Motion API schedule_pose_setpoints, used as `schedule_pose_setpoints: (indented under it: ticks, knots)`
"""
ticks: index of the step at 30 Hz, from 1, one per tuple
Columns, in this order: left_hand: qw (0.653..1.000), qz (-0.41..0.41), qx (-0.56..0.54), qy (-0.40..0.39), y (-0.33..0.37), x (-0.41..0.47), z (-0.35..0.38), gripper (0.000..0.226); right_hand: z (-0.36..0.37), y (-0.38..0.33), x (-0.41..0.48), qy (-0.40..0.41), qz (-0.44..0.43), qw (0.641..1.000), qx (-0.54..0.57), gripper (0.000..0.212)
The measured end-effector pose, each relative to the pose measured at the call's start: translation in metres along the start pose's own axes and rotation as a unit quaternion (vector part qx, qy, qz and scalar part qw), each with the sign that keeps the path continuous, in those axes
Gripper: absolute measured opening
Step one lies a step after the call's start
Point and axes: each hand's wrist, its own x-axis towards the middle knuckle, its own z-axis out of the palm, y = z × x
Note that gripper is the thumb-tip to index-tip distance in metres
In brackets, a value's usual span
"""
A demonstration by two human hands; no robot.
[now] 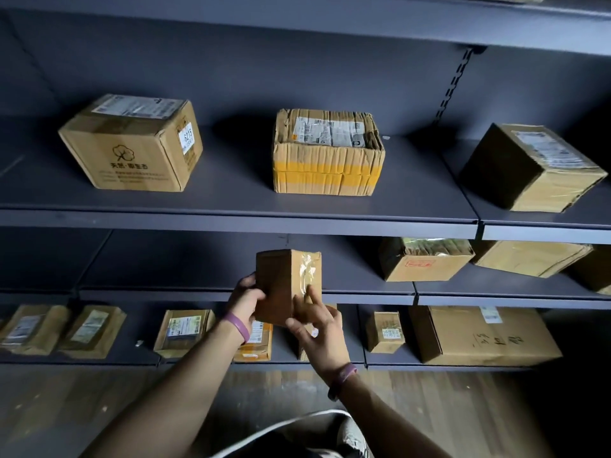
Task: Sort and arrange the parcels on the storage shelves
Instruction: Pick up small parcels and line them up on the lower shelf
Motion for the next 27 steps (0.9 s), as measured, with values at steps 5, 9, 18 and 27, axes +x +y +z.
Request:
schedule_pose_setpoints:
  ticks: [5, 9, 18, 27]
  knots:
    - [0.992, -0.043, -0.119, 0.022, 0.002, -0.007, -0.002, 0.029, -0.006, -0.003, 0.008, 0.11, 0.117, 0.966, 0.201, 0.012]
    - [0.986, -0.059, -0.154, 0.026, -0.004, -0.015, 0.0, 0.025, -0.007, -0.003, 0.017, 0.132, 0.137, 0.955, 0.229, 0.009]
    - [0.999, -0.009, -0.04, -0.027, -0.01, -0.016, -0.003, 0.028, -0.001, 0.001, 0.021, 0.083, 0.145, 0.945, 0.28, 0.038]
    - [0.996, 0.045, 0.009, -0.081, 0.001, -0.011, -0.008, 0.016, 0.002, 0.013, 0.021, 0.095, 0.154, 0.951, 0.251, 0.044]
